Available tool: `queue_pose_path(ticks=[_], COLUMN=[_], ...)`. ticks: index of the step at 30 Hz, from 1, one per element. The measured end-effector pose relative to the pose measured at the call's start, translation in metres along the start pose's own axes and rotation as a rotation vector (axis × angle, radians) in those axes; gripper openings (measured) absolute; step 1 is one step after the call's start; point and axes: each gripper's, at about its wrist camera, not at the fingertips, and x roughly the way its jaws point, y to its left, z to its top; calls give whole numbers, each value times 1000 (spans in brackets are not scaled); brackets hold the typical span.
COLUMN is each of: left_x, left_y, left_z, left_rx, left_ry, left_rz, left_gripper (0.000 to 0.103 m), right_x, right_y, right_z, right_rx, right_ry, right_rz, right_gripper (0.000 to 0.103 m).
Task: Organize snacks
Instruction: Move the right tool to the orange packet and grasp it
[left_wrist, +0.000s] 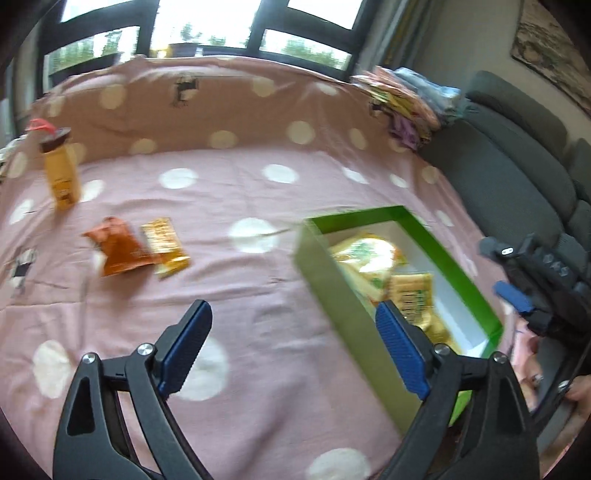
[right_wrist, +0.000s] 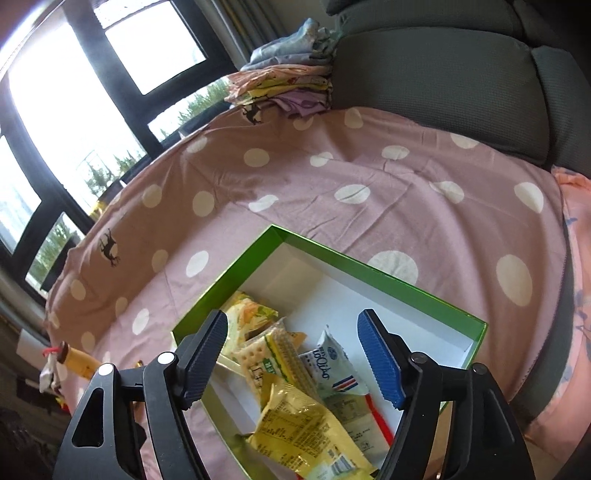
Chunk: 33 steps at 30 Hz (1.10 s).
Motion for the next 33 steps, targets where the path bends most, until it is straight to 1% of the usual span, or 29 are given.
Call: queue_pose_path(ticks=[1, 2, 3, 5, 8, 11, 13, 15, 18, 20, 23, 26, 29, 32, 33], left_x=[-4, -8, -13, -18, -21, -20, -19, -19, -22, -25, -30, -34, -36, -38, -38], left_y=[11, 22, 35, 58, 87, 113, 127, 139, 159, 174, 194, 205, 207, 209, 209], left_z=[-2, -4, -8, -14, -24, -31, -32, -34, -38, -40, -44, -44, -44, -43, -43], left_rx=[-11, -26, -50, -103, -163, -216, -246, -253, -271, -315, -396, -437, -446, -453, -454], left_ry=[-5, -11, -20, -25, -23, 2, 5, 13, 18, 25, 31, 34, 34, 33, 34], left_rz=[36, 68, 101, 153, 199, 254, 321, 374, 417, 423, 387, 372, 375, 365, 362], left_gripper=[95, 101, 102, 102, 102, 102, 102, 102, 102, 102, 102, 102, 102, 102, 102], right_x=[-3, -6, -8, -12, -13, -9, -5, 3, 21, 34, 57, 92, 123, 152, 159], right_y=[5, 11, 17, 30, 51, 75, 92, 111, 140, 163, 207, 250, 281, 302, 307], right_z=[0, -1, -3, -6, -13, -23, -32, -42, -58, -70, -93, -115, -135, -154, -158], right_rx=[-12, -27, -43, -77, -126, -193, -239, -284, -342, -391, -515, -601, -666, -723, -736], right_ry=[-12, -25, -37, -52, -50, -20, 5, 39, 105, 152, 240, 325, 334, 342, 345], right_rz=[11, 20, 32, 65, 139, 215, 260, 307, 327, 323, 348, 366, 343, 324, 294], right_gripper=[78, 78, 78, 79, 81, 81, 81, 81, 82, 82, 82, 82, 82, 82, 82])
